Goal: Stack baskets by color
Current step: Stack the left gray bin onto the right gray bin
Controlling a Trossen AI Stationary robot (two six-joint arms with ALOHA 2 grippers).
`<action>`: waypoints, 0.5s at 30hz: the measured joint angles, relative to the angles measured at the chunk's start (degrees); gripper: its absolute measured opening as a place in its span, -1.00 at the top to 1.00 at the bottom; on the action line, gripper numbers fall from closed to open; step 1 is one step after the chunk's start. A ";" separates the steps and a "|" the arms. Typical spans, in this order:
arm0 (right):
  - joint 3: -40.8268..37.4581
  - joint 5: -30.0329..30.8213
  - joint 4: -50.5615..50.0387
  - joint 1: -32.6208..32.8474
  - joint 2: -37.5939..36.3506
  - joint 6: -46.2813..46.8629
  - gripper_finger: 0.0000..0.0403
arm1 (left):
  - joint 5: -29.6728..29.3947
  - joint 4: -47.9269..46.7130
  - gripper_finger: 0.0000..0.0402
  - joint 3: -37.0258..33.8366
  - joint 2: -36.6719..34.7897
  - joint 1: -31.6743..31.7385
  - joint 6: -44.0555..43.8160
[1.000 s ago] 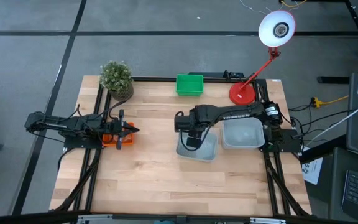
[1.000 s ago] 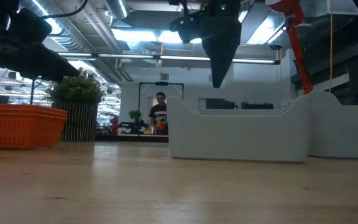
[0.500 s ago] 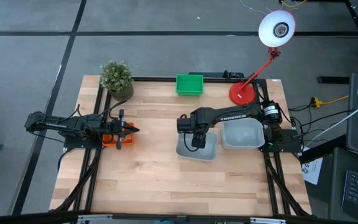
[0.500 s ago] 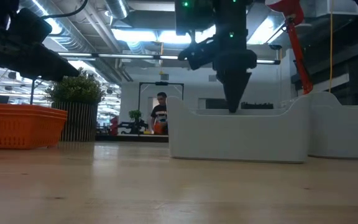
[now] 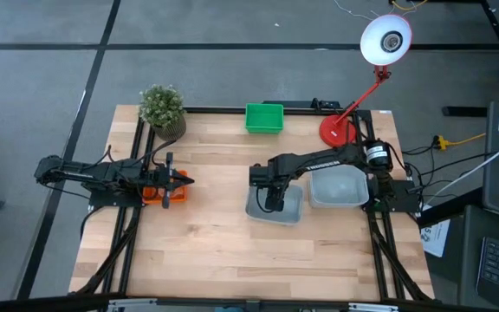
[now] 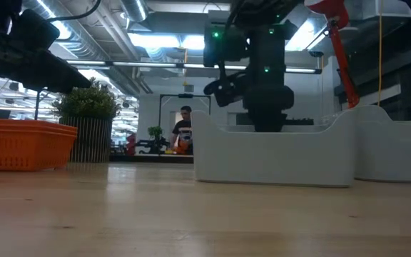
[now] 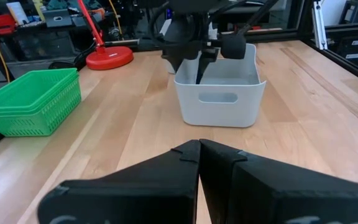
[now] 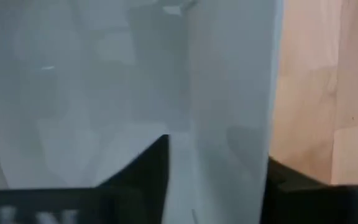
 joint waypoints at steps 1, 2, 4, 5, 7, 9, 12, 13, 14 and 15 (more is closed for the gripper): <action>0.03 -0.28 -0.09 0.00 0.00 -0.12 0.41 | 0.02 0.00 1.00 0.00 0.00 0.00 0.00; 0.17 -0.73 -0.53 -0.01 0.00 -0.24 0.57 | 0.02 0.00 1.00 0.00 0.00 0.00 0.00; 0.72 -1.86 -1.67 -0.01 0.00 -1.14 0.86 | 0.01 0.01 1.00 0.01 0.00 0.00 0.00; 1.17 -2.61 -2.09 -0.02 0.00 -1.74 0.92 | 0.01 0.00 1.00 0.00 0.00 0.00 0.00; 2.55 -4.32 -3.49 -0.04 0.00 -2.10 0.96 | 0.01 0.01 1.00 0.00 -0.01 0.00 0.00; 4.55 -4.43 -4.77 0.02 0.00 -3.03 0.98 | 0.02 0.02 1.00 0.00 -0.02 0.00 0.00; 9.72 -4.44 -9.66 0.12 0.05 -4.60 0.98 | 0.02 0.01 1.00 0.00 0.00 0.00 0.00; 11.83 -4.41 -11.26 0.12 0.04 -5.27 0.99 | 0.00 0.02 1.00 0.01 0.00 0.00 0.00; 14.20 -4.38 -12.81 0.11 0.05 -5.92 0.99 | 0.01 0.01 1.00 0.00 0.00 0.00 0.00; 16.67 -4.38 -14.91 0.07 0.07 -6.39 0.99 | 0.01 0.01 1.00 0.01 0.00 0.00 0.00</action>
